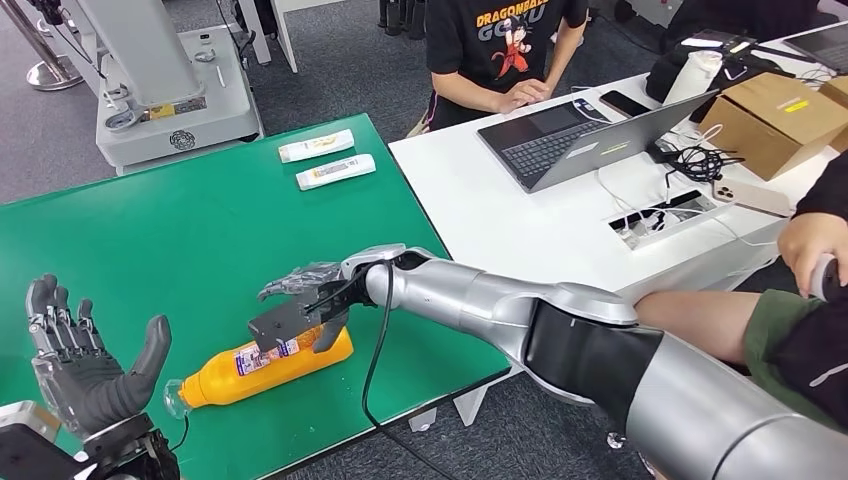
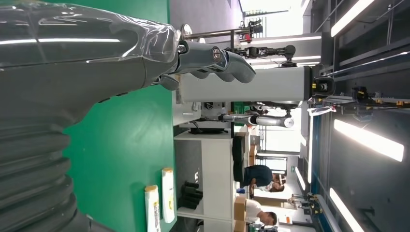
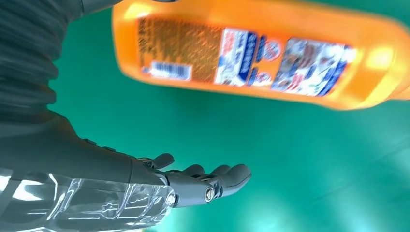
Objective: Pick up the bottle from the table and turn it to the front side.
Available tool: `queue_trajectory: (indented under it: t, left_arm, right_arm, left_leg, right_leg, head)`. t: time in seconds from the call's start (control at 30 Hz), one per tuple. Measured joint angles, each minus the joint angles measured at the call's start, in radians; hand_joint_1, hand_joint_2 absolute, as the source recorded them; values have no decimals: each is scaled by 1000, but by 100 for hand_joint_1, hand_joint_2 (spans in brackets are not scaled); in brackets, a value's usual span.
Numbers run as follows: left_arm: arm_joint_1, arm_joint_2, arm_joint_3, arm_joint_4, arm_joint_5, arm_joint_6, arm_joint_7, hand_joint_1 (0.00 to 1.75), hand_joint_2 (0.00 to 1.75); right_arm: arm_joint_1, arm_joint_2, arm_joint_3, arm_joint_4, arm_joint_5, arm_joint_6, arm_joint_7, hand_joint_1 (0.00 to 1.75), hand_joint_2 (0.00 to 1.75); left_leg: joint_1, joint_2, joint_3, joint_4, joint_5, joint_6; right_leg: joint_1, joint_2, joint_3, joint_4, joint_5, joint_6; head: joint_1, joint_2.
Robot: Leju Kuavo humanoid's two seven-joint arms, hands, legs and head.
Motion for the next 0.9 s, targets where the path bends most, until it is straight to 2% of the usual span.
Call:
queue_trajectory:
  t: [0.27,0.47,0.9]
  left_arm:
    - [0,-1,-2,0,0,-2,0,0,175]
    - [-1,-4,-8,0,-2,-2,8,0,175]
    - [7,-5,-10,0,-22,-2,21,0,175]
  right_arm:
    - [31,26,4,36,-15,37,-51,0,175]
    - [61,48,8,83,-14,50,-47,0,175]
    - [104,59,16,162,10,-14,-39,0,175]
  left_leg:
    - [0,0,0,0,0,0]
    - [0,0,0,0,0,0]
    - [0,0,0,0,0,0]
  right_leg:
    - [0,0,0,0,0,0]
    - [0,0,0,0,0,0]
    - [0,0,0,0,0,0]
  head:
    - [0,0]
    - [0,0]
    - [0,0]
